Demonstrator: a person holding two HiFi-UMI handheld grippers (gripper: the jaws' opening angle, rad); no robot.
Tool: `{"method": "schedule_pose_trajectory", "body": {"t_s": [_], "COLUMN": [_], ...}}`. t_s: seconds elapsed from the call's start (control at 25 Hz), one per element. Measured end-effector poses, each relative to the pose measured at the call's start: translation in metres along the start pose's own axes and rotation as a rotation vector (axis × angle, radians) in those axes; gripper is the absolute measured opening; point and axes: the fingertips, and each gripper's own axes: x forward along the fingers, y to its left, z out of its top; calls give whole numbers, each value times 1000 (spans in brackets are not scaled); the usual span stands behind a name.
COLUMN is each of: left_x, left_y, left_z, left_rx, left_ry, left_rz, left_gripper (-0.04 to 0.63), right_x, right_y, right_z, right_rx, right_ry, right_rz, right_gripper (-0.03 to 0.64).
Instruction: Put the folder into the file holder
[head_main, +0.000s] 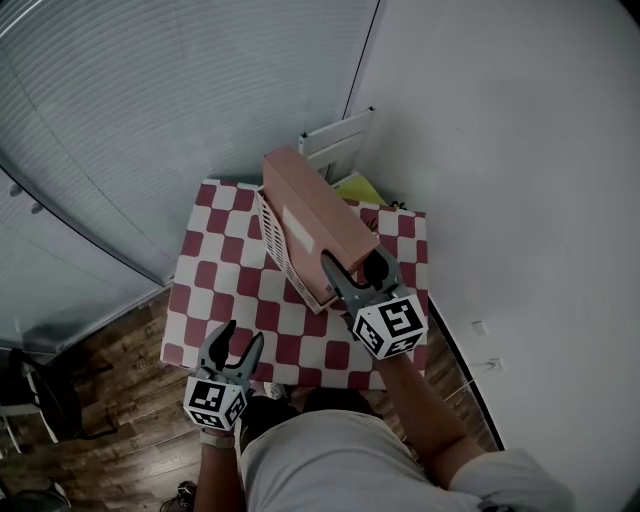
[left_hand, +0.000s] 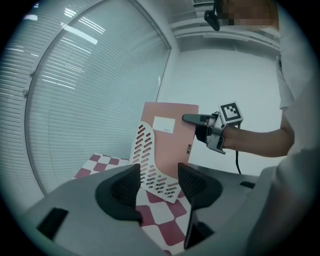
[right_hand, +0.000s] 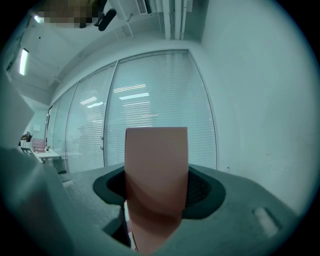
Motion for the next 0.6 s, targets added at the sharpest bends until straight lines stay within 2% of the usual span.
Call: {"method": "schedule_pose_trajectory", "body": {"t_s": [0.6], "left_x": [-15], "left_y": [0], "left_z": [-29], "left_rx": [-33], "left_ry": [39], "left_rz": [78], "left_gripper": [216], "right_x": [4], "right_y": [-4], "right_z": [-43], "right_rx": [-6], "right_ry": [21], "right_rz": [12], "right_gripper": [279]}}
